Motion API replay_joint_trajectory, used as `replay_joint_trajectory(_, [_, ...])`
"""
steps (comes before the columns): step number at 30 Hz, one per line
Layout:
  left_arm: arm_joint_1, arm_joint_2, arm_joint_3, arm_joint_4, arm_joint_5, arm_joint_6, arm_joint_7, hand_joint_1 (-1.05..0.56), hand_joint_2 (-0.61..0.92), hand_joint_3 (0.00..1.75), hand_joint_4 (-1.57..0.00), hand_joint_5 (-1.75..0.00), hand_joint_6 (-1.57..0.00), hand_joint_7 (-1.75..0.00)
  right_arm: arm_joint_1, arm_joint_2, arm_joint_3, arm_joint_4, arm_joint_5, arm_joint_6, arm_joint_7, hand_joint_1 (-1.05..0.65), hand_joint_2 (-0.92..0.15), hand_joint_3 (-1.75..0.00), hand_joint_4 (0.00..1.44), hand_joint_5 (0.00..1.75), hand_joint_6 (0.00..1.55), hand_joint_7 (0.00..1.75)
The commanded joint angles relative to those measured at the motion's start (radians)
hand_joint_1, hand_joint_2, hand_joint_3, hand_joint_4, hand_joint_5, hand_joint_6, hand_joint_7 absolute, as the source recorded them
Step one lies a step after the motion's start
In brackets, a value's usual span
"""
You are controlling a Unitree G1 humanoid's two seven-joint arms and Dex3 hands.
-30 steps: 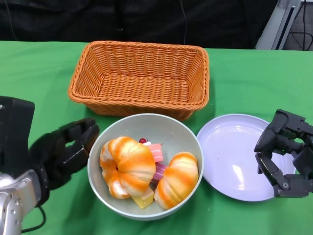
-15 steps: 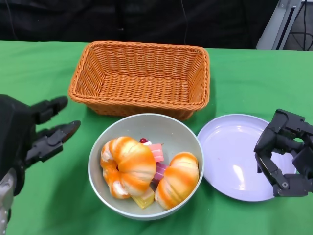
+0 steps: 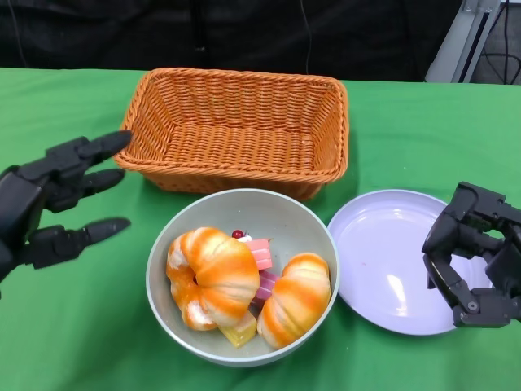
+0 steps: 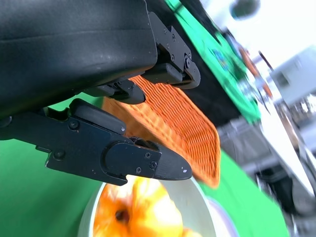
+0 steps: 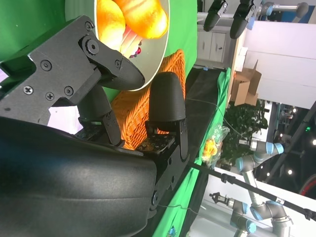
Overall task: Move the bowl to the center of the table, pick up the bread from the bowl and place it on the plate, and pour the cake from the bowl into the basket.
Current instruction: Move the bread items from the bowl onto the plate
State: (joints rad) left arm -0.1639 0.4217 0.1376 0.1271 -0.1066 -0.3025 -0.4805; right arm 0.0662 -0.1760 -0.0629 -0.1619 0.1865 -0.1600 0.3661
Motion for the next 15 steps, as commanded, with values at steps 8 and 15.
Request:
replay_joint_trajectory(8, [-0.024, 0.117, -0.056, -0.036, 0.028, -0.228, -0.161, -0.70, 0.92, 0.12, -0.38, -0.04, -0.32, 0.00, -0.012, 0.002, 0.014, -0.004, -0.008, 0.015, -0.015, -0.07, -0.45, -1.15, 0.68, 1.73, 0.61, 1.49])
replay_joint_trajectory(15, [-0.049, 0.109, -0.109, -0.067, 0.168, -0.359, -0.115, -0.69, 0.92, 0.11, -0.40, -0.04, -0.38, -0.03, -0.022, 0.003, 0.022, 0.013, -0.008, -0.002, -0.015, -0.08, -0.45, -1.13, 0.69, 1.73, 0.60, 1.49])
